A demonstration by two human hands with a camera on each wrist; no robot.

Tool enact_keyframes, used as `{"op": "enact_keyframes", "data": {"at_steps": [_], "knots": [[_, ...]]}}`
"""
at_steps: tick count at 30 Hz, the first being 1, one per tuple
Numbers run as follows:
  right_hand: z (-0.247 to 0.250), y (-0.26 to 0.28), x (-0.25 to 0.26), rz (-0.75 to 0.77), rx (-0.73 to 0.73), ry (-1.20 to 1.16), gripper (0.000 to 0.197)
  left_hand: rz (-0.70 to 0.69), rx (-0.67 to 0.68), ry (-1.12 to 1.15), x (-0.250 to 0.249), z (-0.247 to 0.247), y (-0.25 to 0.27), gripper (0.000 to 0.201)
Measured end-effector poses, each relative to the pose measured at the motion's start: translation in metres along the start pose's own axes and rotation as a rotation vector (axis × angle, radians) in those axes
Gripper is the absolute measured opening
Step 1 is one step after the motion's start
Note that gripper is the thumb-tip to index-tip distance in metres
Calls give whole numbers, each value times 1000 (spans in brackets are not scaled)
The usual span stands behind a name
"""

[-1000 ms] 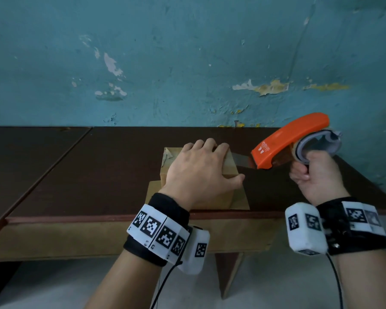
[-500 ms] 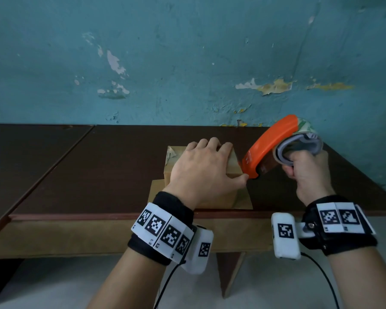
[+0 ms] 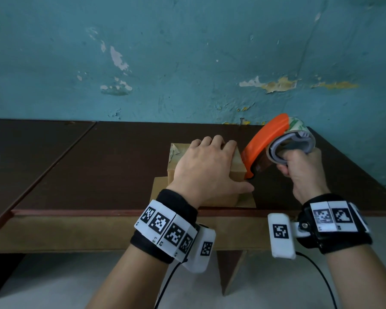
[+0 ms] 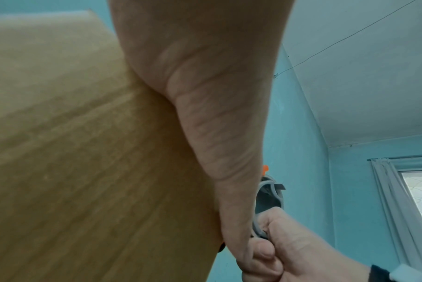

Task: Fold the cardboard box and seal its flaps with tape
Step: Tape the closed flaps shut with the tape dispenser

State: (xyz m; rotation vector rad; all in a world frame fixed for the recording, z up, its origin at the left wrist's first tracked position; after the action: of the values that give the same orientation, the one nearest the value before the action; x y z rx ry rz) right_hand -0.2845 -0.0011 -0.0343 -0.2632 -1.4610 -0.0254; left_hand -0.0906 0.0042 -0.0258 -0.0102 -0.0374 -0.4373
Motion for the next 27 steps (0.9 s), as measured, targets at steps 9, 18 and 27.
{"op": "enact_keyframes", "data": {"at_steps": [9,18,27], "knots": [[-2,-1,1,-16,43,51,27,-3,4,9,-1,1,1,105],[-5,-3,3,-16,94,80,22,0,2,7,-2,2,2,103],[-5,-3,1,-33,100,104,20,-3,0,13,-2,3,2,101]]}}
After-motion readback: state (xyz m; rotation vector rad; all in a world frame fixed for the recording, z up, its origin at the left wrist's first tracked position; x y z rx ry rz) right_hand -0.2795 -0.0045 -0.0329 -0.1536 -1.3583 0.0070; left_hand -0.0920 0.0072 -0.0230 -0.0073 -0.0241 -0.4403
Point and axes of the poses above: each hand's wrist, its own y-axis away from the middle knuckle, its own z-axis out of the back of the hand, x = y × z, the point moved 9 cm from there along -y, towards the middle knuckle, and after that the axes turned 15 degrees about x, right-handed, at the moved point
